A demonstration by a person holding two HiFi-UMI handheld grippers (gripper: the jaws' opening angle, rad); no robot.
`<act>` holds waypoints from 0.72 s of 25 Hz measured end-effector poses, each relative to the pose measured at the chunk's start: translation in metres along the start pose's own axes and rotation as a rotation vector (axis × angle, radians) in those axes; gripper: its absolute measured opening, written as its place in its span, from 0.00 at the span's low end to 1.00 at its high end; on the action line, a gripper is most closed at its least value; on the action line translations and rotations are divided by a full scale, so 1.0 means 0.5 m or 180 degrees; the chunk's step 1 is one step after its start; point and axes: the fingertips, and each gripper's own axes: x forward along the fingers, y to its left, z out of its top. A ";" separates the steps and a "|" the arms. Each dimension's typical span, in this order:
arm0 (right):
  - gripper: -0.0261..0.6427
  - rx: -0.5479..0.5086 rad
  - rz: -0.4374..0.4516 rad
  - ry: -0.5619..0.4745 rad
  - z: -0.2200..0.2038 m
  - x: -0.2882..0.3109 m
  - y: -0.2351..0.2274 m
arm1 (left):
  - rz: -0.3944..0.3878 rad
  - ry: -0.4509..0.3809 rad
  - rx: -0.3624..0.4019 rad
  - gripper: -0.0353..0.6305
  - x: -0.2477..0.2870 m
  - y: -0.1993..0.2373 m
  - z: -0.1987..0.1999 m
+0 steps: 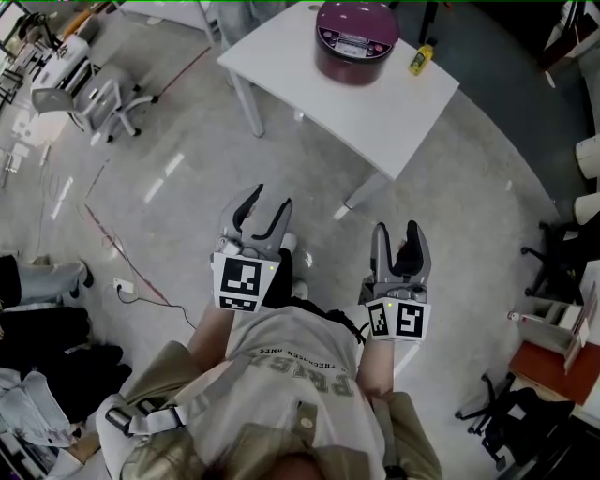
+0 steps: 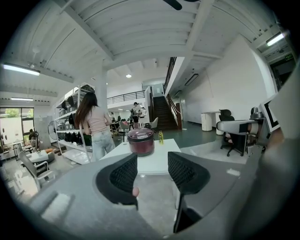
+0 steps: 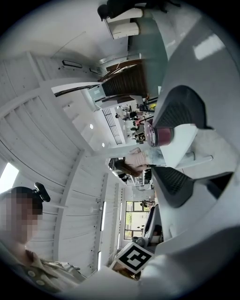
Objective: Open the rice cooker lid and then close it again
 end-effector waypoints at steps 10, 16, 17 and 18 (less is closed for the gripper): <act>0.39 0.0036 -0.0145 0.0078 -0.009 0.155 -0.035 | -0.0150 0.0048 0.0048 0.37 0.165 0.090 0.032; 0.40 0.0018 -0.0259 0.0058 -0.003 0.249 -0.042 | -0.0260 -0.0013 0.0106 0.37 0.259 0.158 0.064; 0.40 0.0016 -0.0277 0.0054 -0.002 0.264 -0.042 | -0.0281 -0.0023 0.0116 0.37 0.273 0.169 0.068; 0.40 0.0012 -0.0294 0.0053 -0.002 0.279 -0.042 | -0.0302 -0.0032 0.0124 0.37 0.285 0.180 0.072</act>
